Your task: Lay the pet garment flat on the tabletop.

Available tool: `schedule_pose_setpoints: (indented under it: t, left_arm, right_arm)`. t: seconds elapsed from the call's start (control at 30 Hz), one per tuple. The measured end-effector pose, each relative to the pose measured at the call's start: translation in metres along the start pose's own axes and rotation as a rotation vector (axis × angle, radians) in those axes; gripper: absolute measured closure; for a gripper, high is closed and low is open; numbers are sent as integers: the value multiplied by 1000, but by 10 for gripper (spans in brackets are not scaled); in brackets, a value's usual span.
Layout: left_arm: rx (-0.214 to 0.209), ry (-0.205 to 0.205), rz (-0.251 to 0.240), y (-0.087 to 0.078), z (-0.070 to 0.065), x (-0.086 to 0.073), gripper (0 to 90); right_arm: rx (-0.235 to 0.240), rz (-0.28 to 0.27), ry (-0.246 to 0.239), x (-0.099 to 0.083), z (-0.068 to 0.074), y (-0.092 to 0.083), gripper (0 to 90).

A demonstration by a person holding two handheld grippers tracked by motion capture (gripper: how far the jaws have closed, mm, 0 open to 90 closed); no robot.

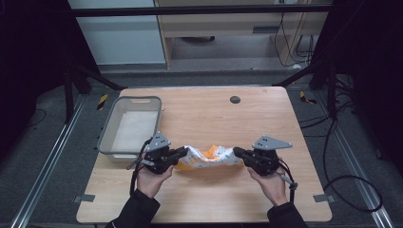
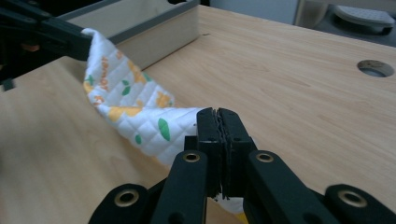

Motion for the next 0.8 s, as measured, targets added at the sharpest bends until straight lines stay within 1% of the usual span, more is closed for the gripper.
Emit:
schedule_pose_setpoints:
  t: [0.1,0.13,0.17,0.2,0.23,0.3,0.4,0.43,0.47,0.5,0.53,0.57,0.6,0.67,0.7,0.77,0.8]
  left_arm:
    - [30,-54,27,18,17,-3,878]
    - [36,-70,41,25,23,-5,877]
    - [48,-86,62,34,30,-9,876]
    - [60,-103,77,40,35,-12,876]
    - [68,-113,90,44,39,-15,875]
    - [95,-123,128,52,46,-23,874]
    - [115,-126,180,60,50,-32,869]
    - [118,-125,191,61,50,-35,866]
    - [121,-124,196,61,50,-36,857]
    - [125,-118,192,61,49,-36,840]
    - [129,-115,184,59,48,-34,768]
    - [129,-112,176,56,46,-33,768]
    - [129,-105,162,53,45,-31,730]
    - [137,-85,141,44,41,-28,619]
    - [138,-73,130,38,38,-26,594]
    - [132,-65,107,26,33,-26,537]
    - [127,-60,103,20,31,-26,515]
  right_arm:
    - [-41,50,38,-2,-9,26,883]
    - [-57,79,46,-5,-11,36,882]
    - [-79,103,49,-9,-13,46,881]
    - [-96,130,42,-15,-15,58,880]
    - [-110,150,36,-20,-16,66,878]
    - [-127,173,26,-27,-17,77,872]
    - [-136,194,14,-35,-17,87,866]
    - [-137,201,14,-37,-16,89,861]
    - [-142,199,3,-37,-16,89,849]
    - [-145,197,5,-38,-15,89,838]
    - [-148,187,9,-35,-15,86,796]
    - [-148,187,9,-35,-15,86,796]
    - [-145,176,11,-33,-16,83,784]
    - [-135,157,20,-28,-17,75,746]
    - [-127,139,21,-25,-18,69,729]
    - [-112,108,25,-21,-19,57,689]
    - [-107,93,23,-19,-20,51,673]
Point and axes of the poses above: each handheld gripper's, and its own axes: y roughly forward along the jaws, x roughly out of its top, z roughly to its left, the point moved 3 cm from there along y, roughly forward along the jaws, and after that the axes turned 13 degrees about -x, right-handed, at the moved point
